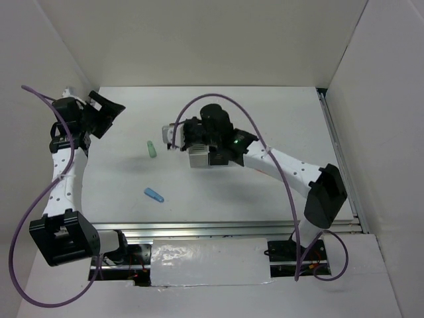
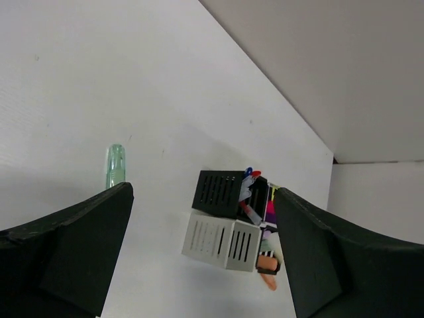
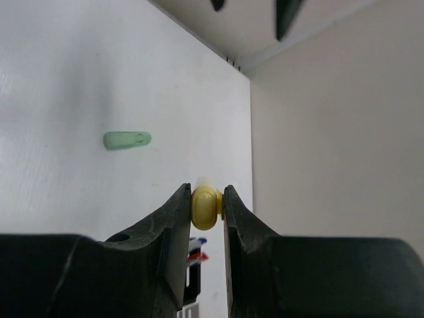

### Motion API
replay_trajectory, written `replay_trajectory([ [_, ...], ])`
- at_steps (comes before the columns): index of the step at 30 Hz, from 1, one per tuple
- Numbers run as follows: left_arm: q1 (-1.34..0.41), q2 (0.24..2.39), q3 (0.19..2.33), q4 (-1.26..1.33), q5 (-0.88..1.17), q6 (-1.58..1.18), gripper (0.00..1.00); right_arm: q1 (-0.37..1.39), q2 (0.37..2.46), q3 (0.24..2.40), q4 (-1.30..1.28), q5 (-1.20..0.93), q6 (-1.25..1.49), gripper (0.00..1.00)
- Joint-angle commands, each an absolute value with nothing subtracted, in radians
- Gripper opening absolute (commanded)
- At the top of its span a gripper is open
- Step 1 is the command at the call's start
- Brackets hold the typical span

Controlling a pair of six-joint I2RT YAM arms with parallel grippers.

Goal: Sort the stationery into containers
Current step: Place the pen in the storage box.

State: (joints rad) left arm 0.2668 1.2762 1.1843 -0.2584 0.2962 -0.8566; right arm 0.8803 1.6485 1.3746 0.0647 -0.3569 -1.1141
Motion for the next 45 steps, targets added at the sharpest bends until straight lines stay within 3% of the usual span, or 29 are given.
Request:
replay_trajectory([
  [1,0.270,1.292,1.213,-0.257,0.383,-0.706,0.99,0.807,1.565,1.570,-0.223,-0.330,-0.807,0.00],
  [8,0.256,1.301,1.186,-0.278,0.474,-0.502,0.99,0.588,1.537,1.801,-0.641,-0.337,-0.416,0.00],
  [13,0.232,1.382,1.262,-0.406,0.520,-0.402,0.99,0.482,1.546,1.790,-0.752,-0.428,-0.290,0.00],
  [19,0.192,1.273,1.120,-0.216,0.413,-0.361,0.99,0.449,1.554,1.694,-0.646,-0.466,-0.209,0.00],
  [35,0.146,1.325,1.184,-0.368,0.351,-0.311,0.99,0.463,1.627,1.568,-0.477,-0.419,-0.186,0.00],
  [45,0.091,1.325,1.160,-0.336,0.275,-0.314,0.99,0.471,1.655,1.526,-0.413,-0.391,-0.210,0.00],
])
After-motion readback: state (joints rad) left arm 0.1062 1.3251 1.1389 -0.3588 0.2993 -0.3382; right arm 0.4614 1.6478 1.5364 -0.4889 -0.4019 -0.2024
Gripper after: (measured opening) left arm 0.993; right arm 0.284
